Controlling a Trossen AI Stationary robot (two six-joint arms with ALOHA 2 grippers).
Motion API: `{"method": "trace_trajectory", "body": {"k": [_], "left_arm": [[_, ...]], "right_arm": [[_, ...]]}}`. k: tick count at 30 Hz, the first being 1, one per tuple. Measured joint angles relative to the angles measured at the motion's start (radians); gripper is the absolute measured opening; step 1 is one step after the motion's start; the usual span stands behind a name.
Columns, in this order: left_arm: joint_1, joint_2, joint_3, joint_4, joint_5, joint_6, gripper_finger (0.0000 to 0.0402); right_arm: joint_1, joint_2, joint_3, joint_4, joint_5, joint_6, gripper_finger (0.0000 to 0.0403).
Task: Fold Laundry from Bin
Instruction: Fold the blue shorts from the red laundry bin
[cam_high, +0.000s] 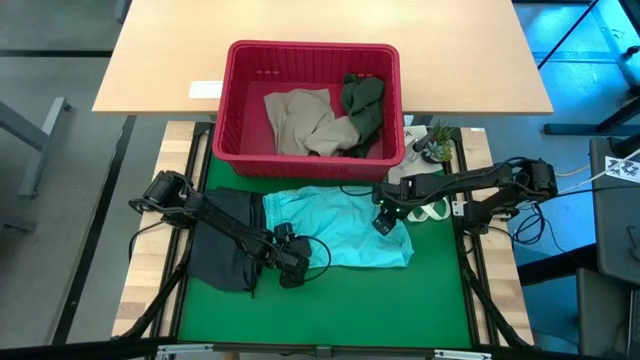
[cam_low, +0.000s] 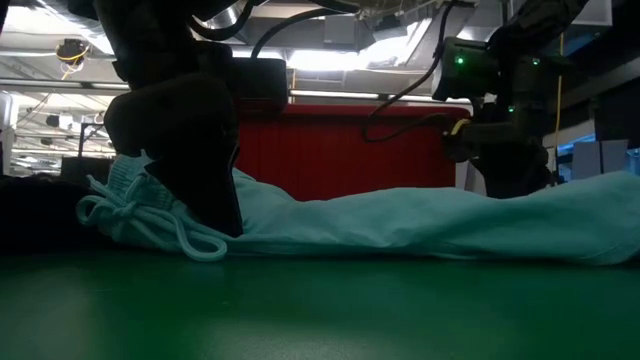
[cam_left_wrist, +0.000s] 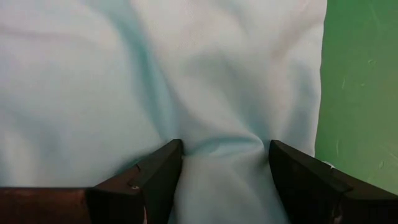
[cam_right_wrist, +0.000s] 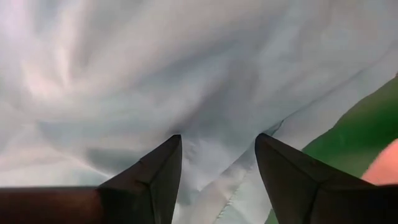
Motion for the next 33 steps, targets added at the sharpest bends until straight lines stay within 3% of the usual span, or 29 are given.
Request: {"method": "trace_trajectory", "body": {"k": [5,15,33], "left_arm": [[0.000,0.000,0.000,0.000,0.000,0.000,0.0236],[0.000,0.000,0.000,0.000,0.000,0.000,0.0236],[0.000,0.000,0.001,0.003,-0.001,0.000,0.0236]], "right_arm": [[0.000,0.000,0.000,0.000,0.000,-0.015,0.0166],[0.000,0.000,0.000,0.000,0.010,-0.021,0.0013],[0.000,-0.001,0.000,-0.114,0.274,0.038,0.0002]]}}
